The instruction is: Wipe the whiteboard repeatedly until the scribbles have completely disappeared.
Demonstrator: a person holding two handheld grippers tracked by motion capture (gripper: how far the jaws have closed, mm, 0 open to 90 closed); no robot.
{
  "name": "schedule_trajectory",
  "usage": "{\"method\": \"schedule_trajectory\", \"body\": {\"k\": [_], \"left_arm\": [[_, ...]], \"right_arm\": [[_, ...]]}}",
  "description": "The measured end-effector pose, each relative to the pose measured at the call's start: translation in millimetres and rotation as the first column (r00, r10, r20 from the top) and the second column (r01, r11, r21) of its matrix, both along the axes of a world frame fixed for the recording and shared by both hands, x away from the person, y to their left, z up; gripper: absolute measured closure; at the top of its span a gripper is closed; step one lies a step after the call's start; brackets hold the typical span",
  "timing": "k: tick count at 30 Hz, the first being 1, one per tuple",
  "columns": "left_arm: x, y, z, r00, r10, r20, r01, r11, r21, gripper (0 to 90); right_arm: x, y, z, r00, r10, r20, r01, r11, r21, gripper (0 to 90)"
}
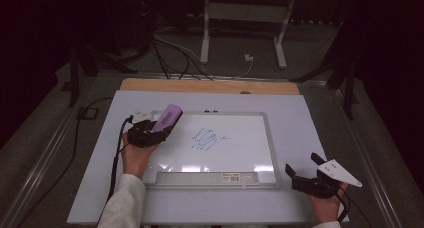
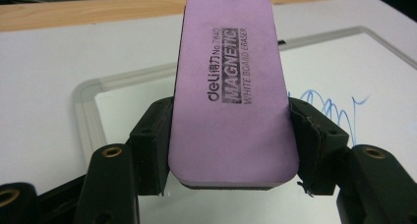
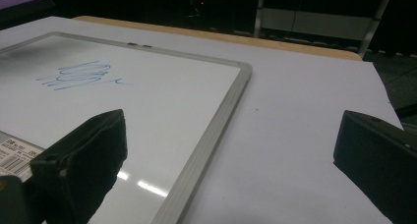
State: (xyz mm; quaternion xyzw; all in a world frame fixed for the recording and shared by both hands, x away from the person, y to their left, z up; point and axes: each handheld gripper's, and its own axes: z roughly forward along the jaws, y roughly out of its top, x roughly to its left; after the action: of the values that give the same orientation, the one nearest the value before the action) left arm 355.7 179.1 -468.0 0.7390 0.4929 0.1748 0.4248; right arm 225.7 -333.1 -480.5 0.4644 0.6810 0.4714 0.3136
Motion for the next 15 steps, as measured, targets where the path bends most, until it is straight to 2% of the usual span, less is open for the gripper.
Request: {"method": "schedule_trajectory", "body": {"k": [7,15], "left_arm": [[-5.5,-11.1,-5.5,0.9989,-0.045,-0.011,0.045,0.9987,0.025,41.6],[-14.0,-23.8,-13.2,0.9938,-0.108,-0.028,0.109,0.9922,0.06,41.6]], "right_arm": [[-0.1,-1.3,0.1,1.0,-0.002,0.001,0.002,1.0,0.002,0.0],[0.5,-0.2,-0.1,1.0,0.006,-0.003,-0.006,1.0,-0.002,0.0]]}}
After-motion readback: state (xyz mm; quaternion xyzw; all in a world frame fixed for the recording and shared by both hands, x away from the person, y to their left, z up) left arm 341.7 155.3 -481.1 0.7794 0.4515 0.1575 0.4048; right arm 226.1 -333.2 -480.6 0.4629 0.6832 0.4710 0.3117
